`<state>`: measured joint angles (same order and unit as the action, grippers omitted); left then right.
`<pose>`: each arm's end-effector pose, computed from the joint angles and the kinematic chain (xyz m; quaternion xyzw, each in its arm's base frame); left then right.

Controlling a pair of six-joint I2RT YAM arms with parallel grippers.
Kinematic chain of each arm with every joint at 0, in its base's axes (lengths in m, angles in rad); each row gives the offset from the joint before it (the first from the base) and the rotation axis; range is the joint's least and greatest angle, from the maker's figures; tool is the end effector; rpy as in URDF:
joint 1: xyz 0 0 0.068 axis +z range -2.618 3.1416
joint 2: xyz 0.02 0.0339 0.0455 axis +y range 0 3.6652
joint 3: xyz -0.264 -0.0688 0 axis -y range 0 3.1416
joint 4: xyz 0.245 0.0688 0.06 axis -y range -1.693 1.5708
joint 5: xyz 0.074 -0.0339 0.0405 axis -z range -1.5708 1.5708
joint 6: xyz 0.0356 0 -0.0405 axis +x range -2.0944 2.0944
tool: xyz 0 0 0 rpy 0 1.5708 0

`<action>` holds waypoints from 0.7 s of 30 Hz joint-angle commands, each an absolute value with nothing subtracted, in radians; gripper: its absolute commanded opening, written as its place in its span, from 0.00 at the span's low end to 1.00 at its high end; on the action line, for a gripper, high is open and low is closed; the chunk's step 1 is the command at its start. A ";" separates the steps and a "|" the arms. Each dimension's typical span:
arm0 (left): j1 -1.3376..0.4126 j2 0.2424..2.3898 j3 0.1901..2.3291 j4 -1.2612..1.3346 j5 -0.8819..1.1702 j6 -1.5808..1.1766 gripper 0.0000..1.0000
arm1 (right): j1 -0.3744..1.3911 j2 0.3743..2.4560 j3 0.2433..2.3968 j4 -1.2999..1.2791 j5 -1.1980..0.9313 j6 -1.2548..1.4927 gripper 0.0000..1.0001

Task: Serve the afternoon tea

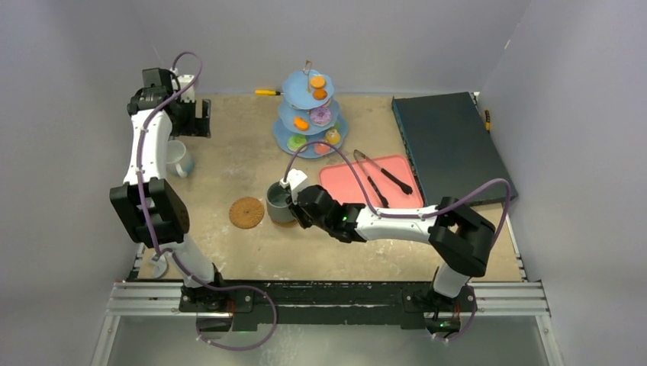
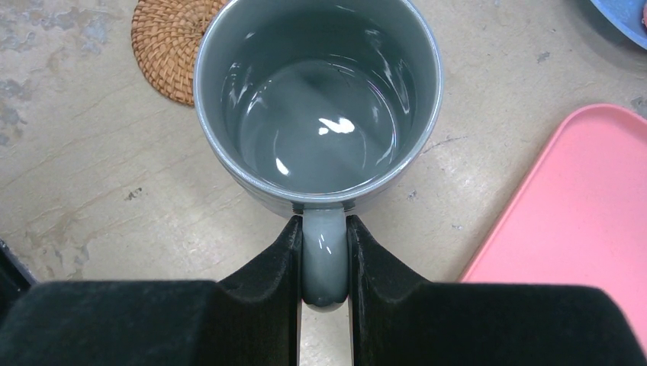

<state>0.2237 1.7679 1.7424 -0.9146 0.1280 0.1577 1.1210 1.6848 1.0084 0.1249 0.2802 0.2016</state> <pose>0.3741 0.0804 0.3378 -0.0115 0.9489 -0.0010 0.3154 0.1701 0.3297 0.2125 -0.3224 0.8049 0.2005 0.4561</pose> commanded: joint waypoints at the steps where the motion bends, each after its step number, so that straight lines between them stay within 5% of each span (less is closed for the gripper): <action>1: 0.253 1.738 1.799 -0.942 0.093 0.219 0.90 | 1.124 1.662 1.006 0.272 0.318 0.206 0.00; 13: 0.347 1.762 1.874 -1.007 0.090 0.298 0.92 | 1.136 1.706 1.008 0.230 0.324 0.202 0.01; 21: 0.381 1.769 1.862 -0.995 0.054 0.338 0.92 | 1.140 1.655 1.020 0.193 0.366 0.189 0.60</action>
<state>0.3622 1.7679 1.8374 -0.9970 0.0864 0.2955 1.1370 1.7218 0.9882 0.1524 0.3172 0.1982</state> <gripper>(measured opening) 0.918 0.514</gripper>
